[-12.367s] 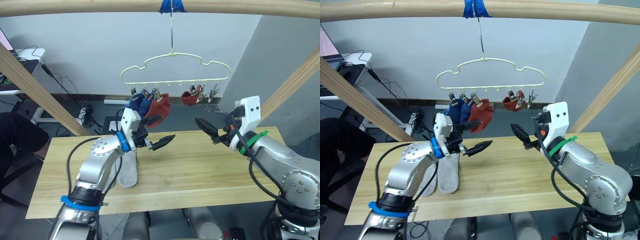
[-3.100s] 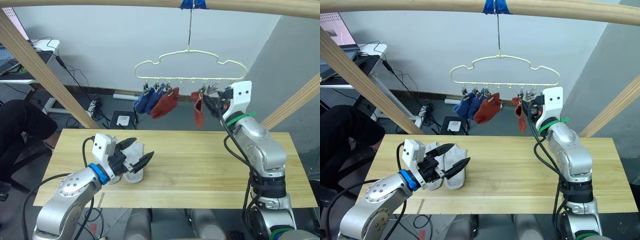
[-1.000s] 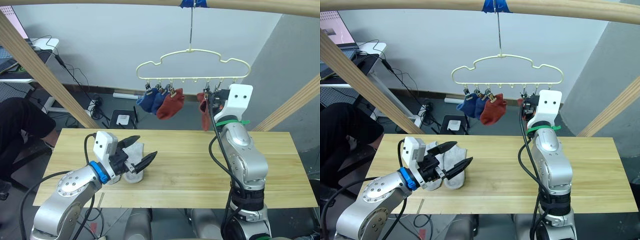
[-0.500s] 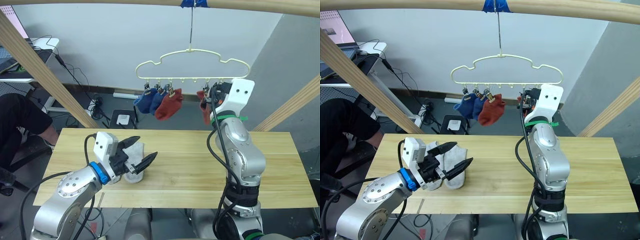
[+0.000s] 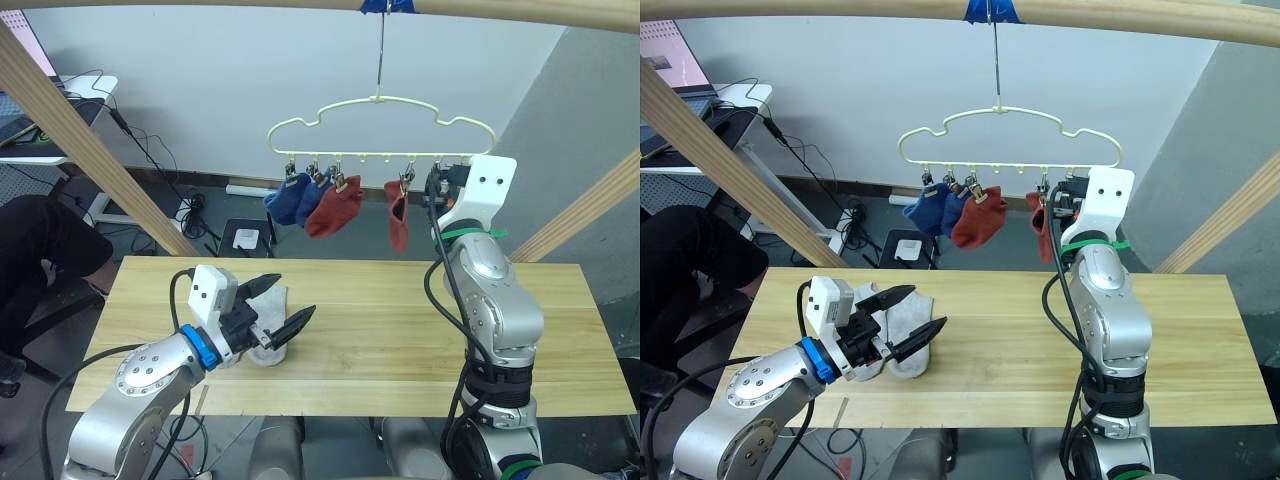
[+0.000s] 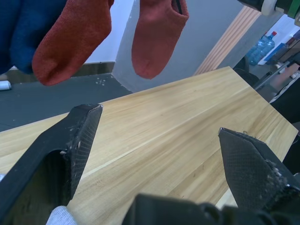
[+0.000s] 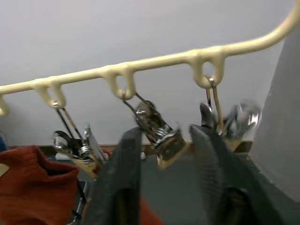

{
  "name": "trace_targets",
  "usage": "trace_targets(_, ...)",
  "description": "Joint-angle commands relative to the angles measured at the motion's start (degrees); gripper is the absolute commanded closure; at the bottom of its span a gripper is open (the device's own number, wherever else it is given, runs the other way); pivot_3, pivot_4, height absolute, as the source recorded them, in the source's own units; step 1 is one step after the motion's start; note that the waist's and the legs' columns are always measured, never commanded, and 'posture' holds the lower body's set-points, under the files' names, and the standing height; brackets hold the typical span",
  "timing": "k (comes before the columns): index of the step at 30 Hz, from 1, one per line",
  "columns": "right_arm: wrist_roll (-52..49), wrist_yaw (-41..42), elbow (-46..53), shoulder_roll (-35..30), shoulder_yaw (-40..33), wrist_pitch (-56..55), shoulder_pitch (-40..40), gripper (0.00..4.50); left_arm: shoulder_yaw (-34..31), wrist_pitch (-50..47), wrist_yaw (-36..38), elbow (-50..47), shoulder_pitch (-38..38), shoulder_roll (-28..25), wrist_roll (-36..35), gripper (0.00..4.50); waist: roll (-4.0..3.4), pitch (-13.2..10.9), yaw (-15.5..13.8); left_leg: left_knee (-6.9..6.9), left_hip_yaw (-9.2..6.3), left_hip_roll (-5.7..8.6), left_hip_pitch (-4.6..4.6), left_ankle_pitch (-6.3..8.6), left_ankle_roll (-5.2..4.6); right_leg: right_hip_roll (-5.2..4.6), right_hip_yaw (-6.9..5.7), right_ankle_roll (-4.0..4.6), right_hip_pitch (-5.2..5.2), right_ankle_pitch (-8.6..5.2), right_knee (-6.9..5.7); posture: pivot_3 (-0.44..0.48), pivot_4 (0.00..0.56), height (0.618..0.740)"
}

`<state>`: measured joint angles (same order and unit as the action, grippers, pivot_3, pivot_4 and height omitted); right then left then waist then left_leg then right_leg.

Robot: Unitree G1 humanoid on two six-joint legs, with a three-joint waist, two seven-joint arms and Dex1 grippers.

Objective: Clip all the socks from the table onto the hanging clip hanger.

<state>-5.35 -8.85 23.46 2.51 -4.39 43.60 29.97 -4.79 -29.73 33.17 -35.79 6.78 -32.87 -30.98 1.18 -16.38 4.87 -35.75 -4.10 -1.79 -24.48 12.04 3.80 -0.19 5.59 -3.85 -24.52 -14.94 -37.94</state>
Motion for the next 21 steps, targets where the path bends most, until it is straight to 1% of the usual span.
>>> trace_targets(1, 0.2, -1.0, 2.2, 1.4, 0.7, 0.5, -0.3, 1.72, -0.4, 1.0, 0.2, -2.6, 0.2, -0.1, 0.0, 0.00, -0.01, -0.1, 0.0, 0.01, 0.00, 0.00, 0.00, 0.00, 0.00, 0.00, 0.00, 0.00, -0.01, 0.00, -0.01, -0.036, 0.301, 0.740)
trace_targets(13, 1.1, -4.1, 5.6, 5.2, 2.2, 2.0, -2.0, 1.72, -0.3, 1.0, 0.7, -2.4, -0.2, -0.4, 0.0, 0.00, -0.02, -0.1, -0.1, 0.02, 0.01, 0.00, -0.37, 0.00, 0.00, -0.01, 0.00, 0.01, -0.49, 0.01, -0.07, -0.038, 0.305, 0.740)
trace_targets(21, 1.8, -3.9, 5.9, 5.2, 2.9, 1.2, -1.6, 1.72, 0.1, 1.1, 0.8, -2.6, -0.3, -0.3, 0.1, 0.00, -0.02, -0.1, 0.0, 0.02, 0.03, 0.00, -0.37, 0.00, 0.00, -0.01, 0.02, 0.01, -0.51, 0.00, -0.07, -0.038, 0.305, 0.740)
